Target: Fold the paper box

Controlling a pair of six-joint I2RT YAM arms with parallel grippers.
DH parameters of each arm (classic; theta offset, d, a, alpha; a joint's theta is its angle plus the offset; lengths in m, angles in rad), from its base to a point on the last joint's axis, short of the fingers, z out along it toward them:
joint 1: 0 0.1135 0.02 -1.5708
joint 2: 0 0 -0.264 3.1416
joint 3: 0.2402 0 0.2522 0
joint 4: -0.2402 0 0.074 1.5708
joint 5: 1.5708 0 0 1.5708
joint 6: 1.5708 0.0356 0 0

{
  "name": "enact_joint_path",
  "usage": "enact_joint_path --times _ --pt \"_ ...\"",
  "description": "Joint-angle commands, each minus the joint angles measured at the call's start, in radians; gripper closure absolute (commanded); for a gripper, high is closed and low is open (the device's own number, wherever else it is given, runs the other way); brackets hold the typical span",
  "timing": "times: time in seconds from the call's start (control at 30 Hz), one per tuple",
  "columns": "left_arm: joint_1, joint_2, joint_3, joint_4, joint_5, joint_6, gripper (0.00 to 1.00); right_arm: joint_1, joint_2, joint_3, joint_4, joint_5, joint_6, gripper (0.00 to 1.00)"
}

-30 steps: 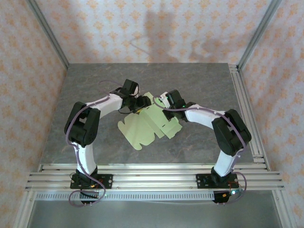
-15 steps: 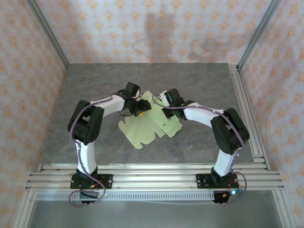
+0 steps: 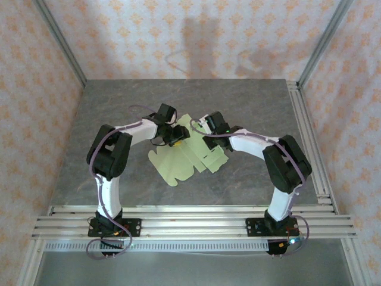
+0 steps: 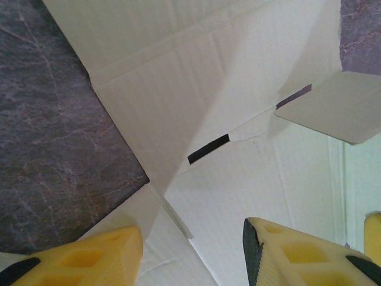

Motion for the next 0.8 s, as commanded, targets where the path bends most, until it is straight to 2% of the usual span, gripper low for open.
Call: enact_joint_path --times 0.0,0.3,0.43,0.63,0.77 --pt "-0.003 -0.038 0.021 -0.042 -0.04 0.0 0.48 0.007 -0.012 0.006 -0.006 0.029 -0.006 1.0" --pt "-0.004 0.042 0.007 0.0 -0.039 -0.044 0.48 0.012 -0.002 0.011 -0.017 0.066 -0.025 1.0" --pt "-0.004 -0.05 -0.032 0.046 -0.06 -0.038 0.44 0.017 0.009 0.012 -0.04 0.109 -0.054 1.0" --pt "0.011 -0.241 -0.063 0.044 -0.182 -0.007 0.28 0.022 0.035 0.043 -0.083 0.141 -0.05 1.0" --pt "0.043 -0.304 -0.096 0.026 -0.242 0.0 0.23 0.017 0.078 0.126 -0.198 0.064 0.026 1.0"
